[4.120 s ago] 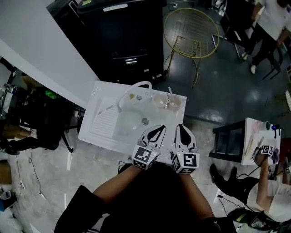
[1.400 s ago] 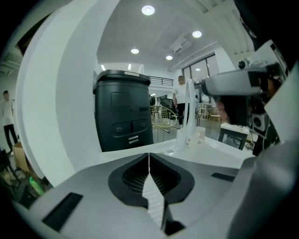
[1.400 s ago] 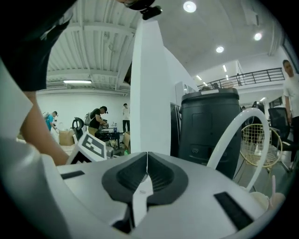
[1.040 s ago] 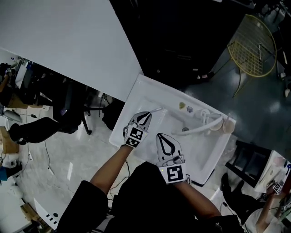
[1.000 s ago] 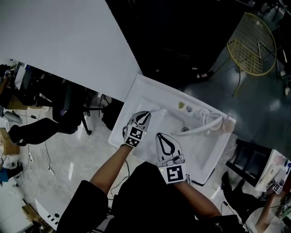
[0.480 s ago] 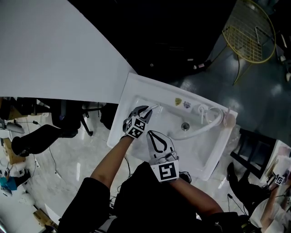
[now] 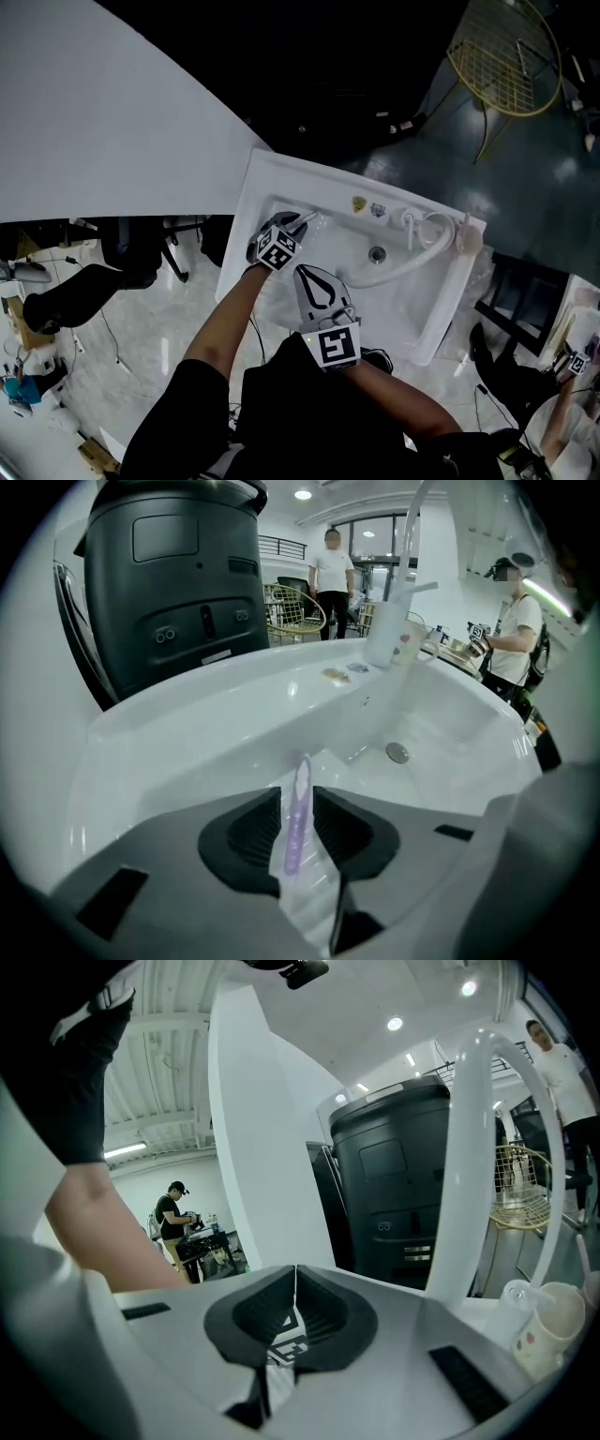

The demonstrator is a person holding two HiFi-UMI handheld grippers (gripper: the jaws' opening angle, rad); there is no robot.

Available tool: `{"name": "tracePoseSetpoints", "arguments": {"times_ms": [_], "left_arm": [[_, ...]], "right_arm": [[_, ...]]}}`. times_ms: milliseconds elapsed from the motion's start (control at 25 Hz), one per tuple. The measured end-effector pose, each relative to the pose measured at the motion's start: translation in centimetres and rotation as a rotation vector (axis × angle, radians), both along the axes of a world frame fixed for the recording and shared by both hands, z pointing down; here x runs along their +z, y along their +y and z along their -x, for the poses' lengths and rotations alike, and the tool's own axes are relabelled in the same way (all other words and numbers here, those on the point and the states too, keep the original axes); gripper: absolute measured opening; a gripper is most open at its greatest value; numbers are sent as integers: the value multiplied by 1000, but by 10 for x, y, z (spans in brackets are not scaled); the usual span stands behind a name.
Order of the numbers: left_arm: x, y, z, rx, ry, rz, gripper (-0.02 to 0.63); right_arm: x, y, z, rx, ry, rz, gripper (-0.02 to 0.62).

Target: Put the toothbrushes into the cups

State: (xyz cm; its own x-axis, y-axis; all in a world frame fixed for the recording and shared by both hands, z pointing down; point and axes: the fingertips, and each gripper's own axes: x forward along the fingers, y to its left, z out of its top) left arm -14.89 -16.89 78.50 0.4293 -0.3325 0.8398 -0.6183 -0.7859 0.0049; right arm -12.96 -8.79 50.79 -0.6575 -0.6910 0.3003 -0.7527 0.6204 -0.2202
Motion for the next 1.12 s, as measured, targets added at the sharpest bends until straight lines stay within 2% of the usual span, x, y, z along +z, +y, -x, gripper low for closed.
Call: {"name": "tracePoseSetpoints", "arguments": {"times_ms": [200,480,680,800,960,1120], "left_arm": [[12,3,-1,-8,3,55,106],[15,1,-4,-40,-8,79,106],[15,5,-11,53,-103,65,74],[15,4,-12,59,-132,85,72],[12,2,-5,54,-173,39,72],[2,7,4,1,-155,11,72]], "right_arm": [[0,-1,-3,10,5,-10,20],[8,0,-5,24,-1,34,20],[13,1,-8,40,-8,60,20],[21,4,-7,41,3,70,20],[21,11,-2,35,1,79,20],[16,14,0,30,-1,68,20]]}}
